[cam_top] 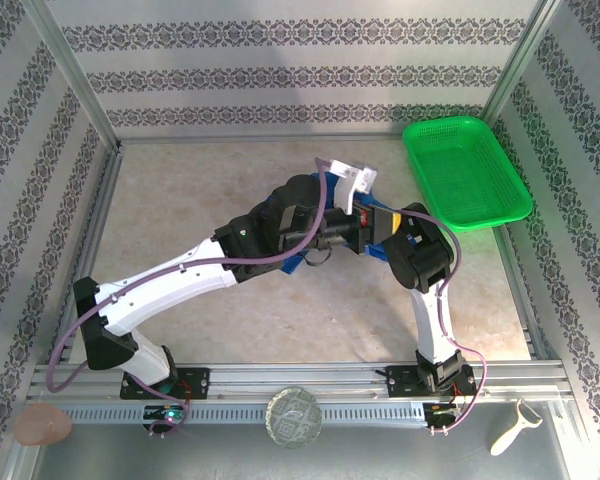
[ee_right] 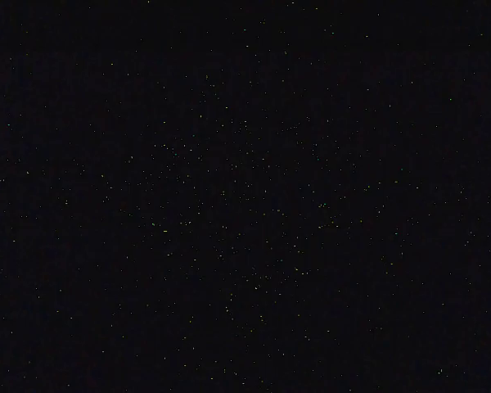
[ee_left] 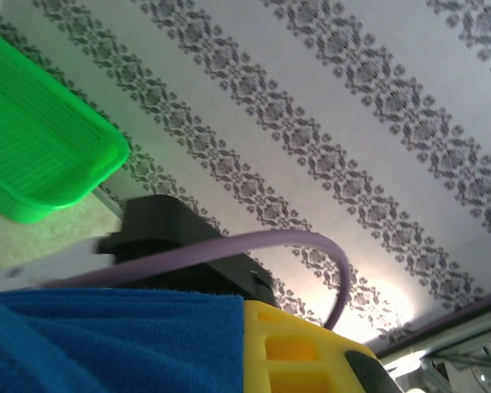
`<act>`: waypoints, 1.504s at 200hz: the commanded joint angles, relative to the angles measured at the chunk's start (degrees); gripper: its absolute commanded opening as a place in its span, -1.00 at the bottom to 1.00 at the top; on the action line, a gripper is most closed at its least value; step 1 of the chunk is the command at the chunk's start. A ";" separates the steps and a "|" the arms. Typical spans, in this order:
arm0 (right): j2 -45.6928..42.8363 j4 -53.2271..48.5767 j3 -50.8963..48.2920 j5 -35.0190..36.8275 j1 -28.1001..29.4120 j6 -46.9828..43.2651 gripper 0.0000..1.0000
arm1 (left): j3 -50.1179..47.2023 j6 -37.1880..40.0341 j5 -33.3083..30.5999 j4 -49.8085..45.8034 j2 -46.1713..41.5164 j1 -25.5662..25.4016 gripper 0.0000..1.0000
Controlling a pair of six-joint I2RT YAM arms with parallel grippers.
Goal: Fold the inside-out t-shirt
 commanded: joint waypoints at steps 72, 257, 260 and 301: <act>-6.57 28.00 -6.12 -24.43 -5.81 -28.43 -1.00 | -4.89 -3.47 4.70 10.67 -0.94 0.88 -1.00; 1.36 72.03 -5.84 -44.13 -6.85 -12.10 -1.00 | 1.21 -8.55 13.27 18.76 9.20 -0.24 -1.00; 0.70 71.78 -6.15 -44.24 -6.74 -12.60 -1.00 | 1.15 -8.50 13.27 18.70 9.16 -0.21 -1.00; -3.76 73.37 -6.33 -46.24 -6.36 -13.54 -1.00 | 1.23 -8.67 13.52 19.17 9.62 -0.26 -1.00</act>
